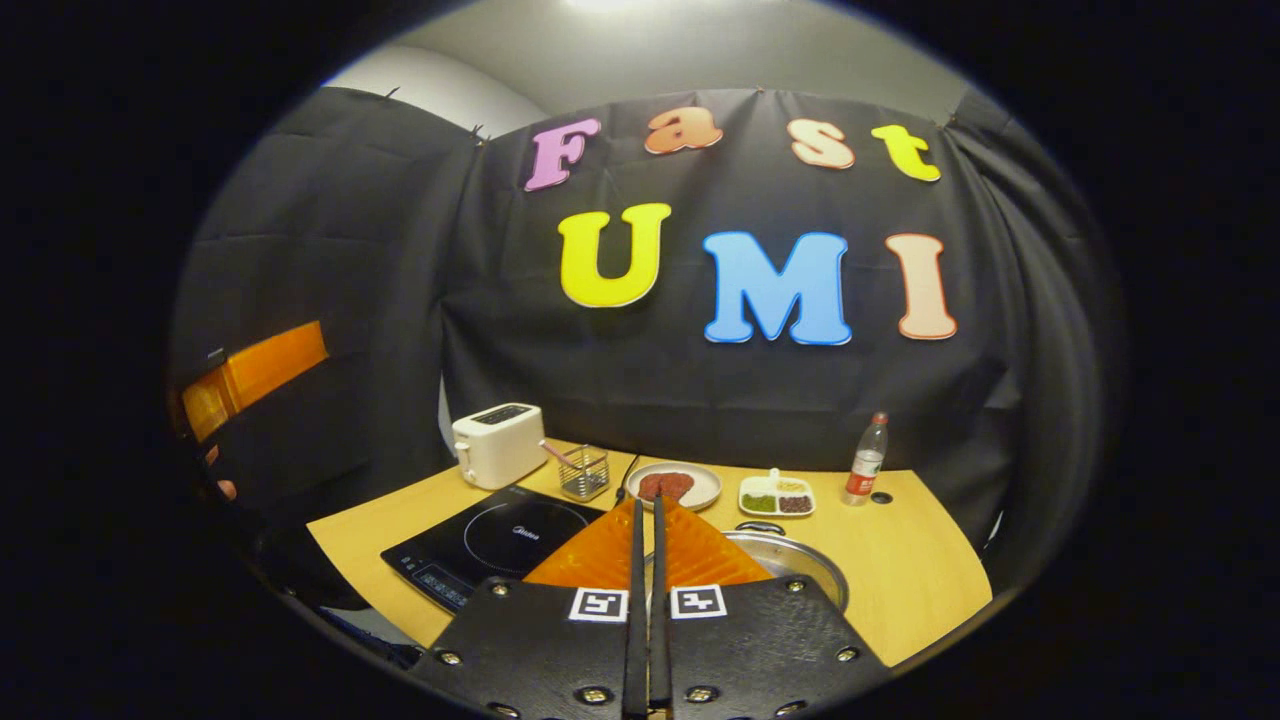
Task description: First push the handle of the pot to place it horizontally, then grasp the pot with both hands and set it on the induction cooktop.
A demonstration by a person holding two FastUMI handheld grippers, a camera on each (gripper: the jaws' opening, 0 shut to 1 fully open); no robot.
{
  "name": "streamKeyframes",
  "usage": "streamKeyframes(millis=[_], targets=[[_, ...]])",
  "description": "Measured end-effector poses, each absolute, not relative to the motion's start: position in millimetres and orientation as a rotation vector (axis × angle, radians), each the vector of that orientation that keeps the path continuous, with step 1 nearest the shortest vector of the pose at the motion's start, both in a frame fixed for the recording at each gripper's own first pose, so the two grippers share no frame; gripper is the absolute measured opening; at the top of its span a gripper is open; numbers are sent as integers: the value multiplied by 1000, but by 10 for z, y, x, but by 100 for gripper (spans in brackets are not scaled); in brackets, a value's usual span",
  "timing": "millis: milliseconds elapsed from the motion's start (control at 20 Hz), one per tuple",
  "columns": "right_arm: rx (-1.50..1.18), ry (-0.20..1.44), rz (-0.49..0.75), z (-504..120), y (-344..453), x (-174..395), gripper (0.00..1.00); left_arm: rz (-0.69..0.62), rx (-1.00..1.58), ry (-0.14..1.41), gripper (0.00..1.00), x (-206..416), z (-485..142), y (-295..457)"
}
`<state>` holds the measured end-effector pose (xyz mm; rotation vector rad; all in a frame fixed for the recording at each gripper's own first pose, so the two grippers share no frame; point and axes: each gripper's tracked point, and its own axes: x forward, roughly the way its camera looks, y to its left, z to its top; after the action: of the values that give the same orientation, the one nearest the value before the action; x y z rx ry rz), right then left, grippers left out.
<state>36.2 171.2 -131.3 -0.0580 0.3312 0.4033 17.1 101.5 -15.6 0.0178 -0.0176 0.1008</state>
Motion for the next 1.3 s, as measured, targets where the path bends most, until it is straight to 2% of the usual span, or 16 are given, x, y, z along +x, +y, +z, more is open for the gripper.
streamKeyframes(millis=[150,200,400,450,500,850,900,950,1000,1050,1100,1150,1300], targets=[[-75,425,486,-1649,1830,291,1,128,33,-15,100,186,-152,959],[-75,455,507,-1764,1858,259,1,135,38,-13,96,181,-168,944],[-45,572,557,-2146,1903,141,1,156,43,1,96,154,-186,894],[-39,596,560,-2233,1896,129,2,158,47,3,92,153,-185,884],[-32,622,564,-2315,1889,117,1,159,52,5,92,150,-191,866],[76,861,546,-2930,1817,-99,1,166,63,23,92,33,-219,852],[88,889,535,-2993,1802,-103,1,168,64,25,96,34,-228,869],[100,913,525,-3046,1780,-94,1,172,66,24,96,22,-228,886],[111,932,511,-3101,1757,-101,1,175,68,26,92,-8,-239,899],[124,951,500,-3145,1738,-102,1,178,68,27,96,-19,-254,908],[133,971,489,-3173,1716,-118,2,182,67,29,96,-31,-256,929],[139,989,476,-3232,1683,-118,1,184,65,31,92,-40,-269,944],[157,1035,436,-3351,1606,-98,2,189,61,34,94,-39,-280,967]])
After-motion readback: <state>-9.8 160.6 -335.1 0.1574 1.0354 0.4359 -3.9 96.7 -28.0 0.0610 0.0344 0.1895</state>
